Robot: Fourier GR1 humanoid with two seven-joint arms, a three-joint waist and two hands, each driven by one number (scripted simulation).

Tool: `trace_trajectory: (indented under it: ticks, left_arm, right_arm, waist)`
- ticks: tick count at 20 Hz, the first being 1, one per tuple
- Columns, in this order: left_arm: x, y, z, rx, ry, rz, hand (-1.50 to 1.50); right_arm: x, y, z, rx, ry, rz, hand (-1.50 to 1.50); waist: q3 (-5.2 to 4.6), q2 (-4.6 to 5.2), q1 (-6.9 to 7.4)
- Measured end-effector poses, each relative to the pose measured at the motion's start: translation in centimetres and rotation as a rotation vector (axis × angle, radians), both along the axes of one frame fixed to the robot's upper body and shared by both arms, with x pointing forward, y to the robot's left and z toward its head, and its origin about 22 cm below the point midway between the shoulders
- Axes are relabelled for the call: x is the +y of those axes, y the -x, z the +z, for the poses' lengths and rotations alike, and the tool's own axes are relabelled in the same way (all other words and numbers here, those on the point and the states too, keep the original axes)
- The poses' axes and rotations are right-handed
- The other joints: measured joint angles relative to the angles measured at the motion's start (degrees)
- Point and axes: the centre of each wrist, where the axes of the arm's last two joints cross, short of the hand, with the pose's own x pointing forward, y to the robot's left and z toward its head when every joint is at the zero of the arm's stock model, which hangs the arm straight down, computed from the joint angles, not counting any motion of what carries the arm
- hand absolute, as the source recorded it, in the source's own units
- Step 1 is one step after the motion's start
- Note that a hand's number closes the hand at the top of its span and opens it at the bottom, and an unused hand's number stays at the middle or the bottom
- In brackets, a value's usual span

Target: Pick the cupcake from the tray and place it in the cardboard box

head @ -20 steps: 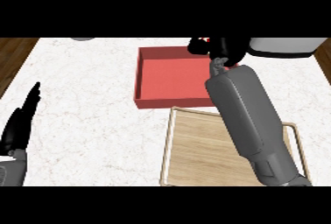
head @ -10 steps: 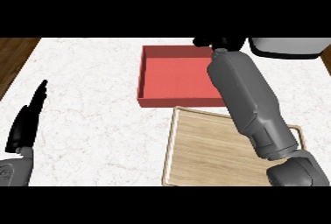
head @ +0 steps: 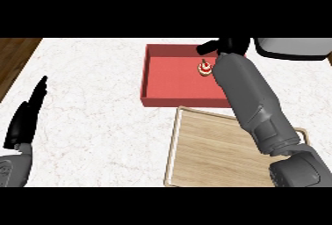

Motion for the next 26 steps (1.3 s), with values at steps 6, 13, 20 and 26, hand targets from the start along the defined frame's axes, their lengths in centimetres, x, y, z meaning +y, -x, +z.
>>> trace_trajectory:
  ticks: [6,13,20,26]
  left_arm:
    - [-0.1,0.2,0.0,0.000,-0.002,0.002,0.00]
    - [0.6,0.8,-0.3,0.008,-0.006,0.026,0.00]
    - [1.6,2.1,-1.0,0.030,-0.002,0.067,0.00]
    - [2.5,3.0,-1.2,0.045,0.001,0.103,0.00]
  right_arm:
    - [0.1,0.0,-0.3,-0.154,0.003,-0.002,-1.50]
    - [-0.9,0.0,0.3,-0.378,-0.068,-0.055,-1.50]
    - [-3.4,1.0,-0.7,-0.479,-0.159,-0.070,-1.50]
    - [-6.8,3.9,-2.3,-0.488,-0.175,-0.105,-1.50]
  waist:
    - [0.01,-0.16,-0.07]
    - [0.02,-0.82,-1.55]
    - [-0.02,-1.88,-3.93]
    - [-0.08,-2.61,-5.90]
